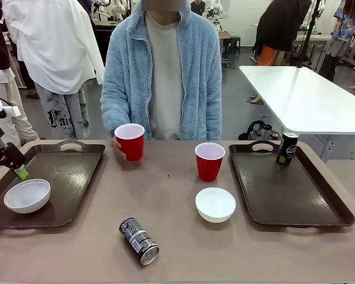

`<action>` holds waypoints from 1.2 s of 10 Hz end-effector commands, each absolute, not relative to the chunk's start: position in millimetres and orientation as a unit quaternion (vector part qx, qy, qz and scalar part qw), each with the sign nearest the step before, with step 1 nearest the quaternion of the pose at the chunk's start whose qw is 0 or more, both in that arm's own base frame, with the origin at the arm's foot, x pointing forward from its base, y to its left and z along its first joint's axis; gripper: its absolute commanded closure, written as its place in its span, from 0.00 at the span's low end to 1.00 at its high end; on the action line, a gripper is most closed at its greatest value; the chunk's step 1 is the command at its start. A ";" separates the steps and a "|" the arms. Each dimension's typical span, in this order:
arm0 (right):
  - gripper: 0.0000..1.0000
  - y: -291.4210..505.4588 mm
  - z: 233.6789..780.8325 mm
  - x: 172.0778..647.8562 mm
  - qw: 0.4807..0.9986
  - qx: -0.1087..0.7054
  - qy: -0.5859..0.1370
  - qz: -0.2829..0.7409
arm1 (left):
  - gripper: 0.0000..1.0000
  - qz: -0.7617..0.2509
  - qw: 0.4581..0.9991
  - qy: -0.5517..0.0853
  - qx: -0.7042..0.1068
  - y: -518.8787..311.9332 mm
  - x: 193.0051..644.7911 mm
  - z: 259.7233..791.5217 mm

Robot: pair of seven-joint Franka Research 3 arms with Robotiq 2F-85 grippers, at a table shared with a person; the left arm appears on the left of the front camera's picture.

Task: Prepare tableware on both trays.
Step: Pick up a Picnic Bowl from the table and place it on a Handle tray.

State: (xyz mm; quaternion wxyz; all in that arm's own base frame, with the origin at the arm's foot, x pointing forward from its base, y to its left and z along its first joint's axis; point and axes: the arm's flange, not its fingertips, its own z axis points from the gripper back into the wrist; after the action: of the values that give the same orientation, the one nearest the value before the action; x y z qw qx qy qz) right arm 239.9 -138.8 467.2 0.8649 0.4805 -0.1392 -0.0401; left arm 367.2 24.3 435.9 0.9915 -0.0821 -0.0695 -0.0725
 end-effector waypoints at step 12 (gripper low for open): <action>0.00 -139.9 466.3 241.5 0.861 0.487 -0.144 -0.036 | 0.00 -0.085 0.980 -0.080 -0.159 29.2 363.1 473.7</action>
State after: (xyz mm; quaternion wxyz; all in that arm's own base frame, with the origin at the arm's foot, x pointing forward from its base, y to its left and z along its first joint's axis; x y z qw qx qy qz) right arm 239.8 -138.9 467.2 0.8650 0.4803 -0.1394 -0.0406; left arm 354.9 19.1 466.5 0.9893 -0.0918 -0.0878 -0.0716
